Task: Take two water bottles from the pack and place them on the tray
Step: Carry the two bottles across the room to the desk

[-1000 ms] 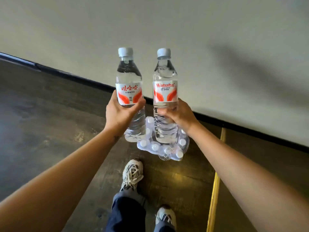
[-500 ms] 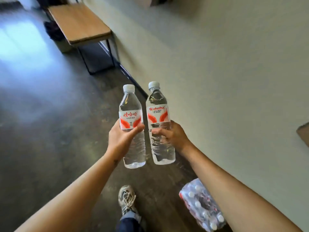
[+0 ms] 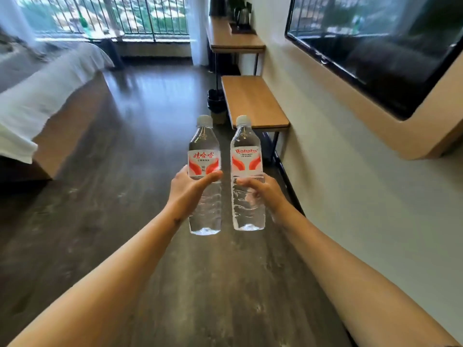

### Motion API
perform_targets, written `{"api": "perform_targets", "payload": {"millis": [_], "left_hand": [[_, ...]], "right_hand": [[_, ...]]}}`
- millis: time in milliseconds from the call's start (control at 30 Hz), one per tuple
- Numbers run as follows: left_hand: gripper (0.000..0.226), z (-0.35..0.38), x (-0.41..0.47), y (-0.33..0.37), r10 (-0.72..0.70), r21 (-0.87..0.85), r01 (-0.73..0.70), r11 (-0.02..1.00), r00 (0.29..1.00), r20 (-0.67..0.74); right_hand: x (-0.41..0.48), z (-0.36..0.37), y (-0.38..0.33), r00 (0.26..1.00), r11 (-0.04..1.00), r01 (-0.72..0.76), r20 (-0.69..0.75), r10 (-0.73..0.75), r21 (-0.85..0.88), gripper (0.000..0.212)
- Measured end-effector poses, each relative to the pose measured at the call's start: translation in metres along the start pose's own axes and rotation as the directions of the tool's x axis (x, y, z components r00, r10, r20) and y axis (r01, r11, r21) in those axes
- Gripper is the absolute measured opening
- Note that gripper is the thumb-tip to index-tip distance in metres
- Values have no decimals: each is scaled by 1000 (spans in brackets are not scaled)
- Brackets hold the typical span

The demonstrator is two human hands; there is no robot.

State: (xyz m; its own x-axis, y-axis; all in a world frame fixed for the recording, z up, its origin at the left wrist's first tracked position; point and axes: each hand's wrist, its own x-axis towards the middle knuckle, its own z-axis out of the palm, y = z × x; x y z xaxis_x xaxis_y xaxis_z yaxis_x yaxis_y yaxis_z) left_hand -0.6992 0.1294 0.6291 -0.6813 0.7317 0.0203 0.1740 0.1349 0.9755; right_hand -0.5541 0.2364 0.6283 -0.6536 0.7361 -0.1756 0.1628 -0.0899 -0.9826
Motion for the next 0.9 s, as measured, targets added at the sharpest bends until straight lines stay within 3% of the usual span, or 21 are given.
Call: {"api": "perform_targets", "payload": {"millis": [67, 200, 367, 633, 900], "left_hand": [[48, -11, 52, 10, 24, -1, -24, 1000, 999, -26], [44, -20, 162, 20, 42, 1, -42, 999, 996, -81], [18, -11, 323, 34, 82, -1, -83, 997, 986, -145], [18, -29, 565, 77, 63, -56, -76, 996, 977, -201], [19, -76, 851, 43, 94, -18, -99, 995, 975, -199]], "right_hand": [[51, 5, -23, 1000, 999, -2, 2, 2, 45, 34], [162, 2, -56, 998, 997, 52, 32, -54, 62, 6], [321, -11, -103, 984, 986, 162, 66, -164, 36, 5], [577, -4, -201, 968, 981, 194, 157, -194, 17, 13], [838, 56, -241, 959, 974, 219, 173, -225, 55, 14]]}}
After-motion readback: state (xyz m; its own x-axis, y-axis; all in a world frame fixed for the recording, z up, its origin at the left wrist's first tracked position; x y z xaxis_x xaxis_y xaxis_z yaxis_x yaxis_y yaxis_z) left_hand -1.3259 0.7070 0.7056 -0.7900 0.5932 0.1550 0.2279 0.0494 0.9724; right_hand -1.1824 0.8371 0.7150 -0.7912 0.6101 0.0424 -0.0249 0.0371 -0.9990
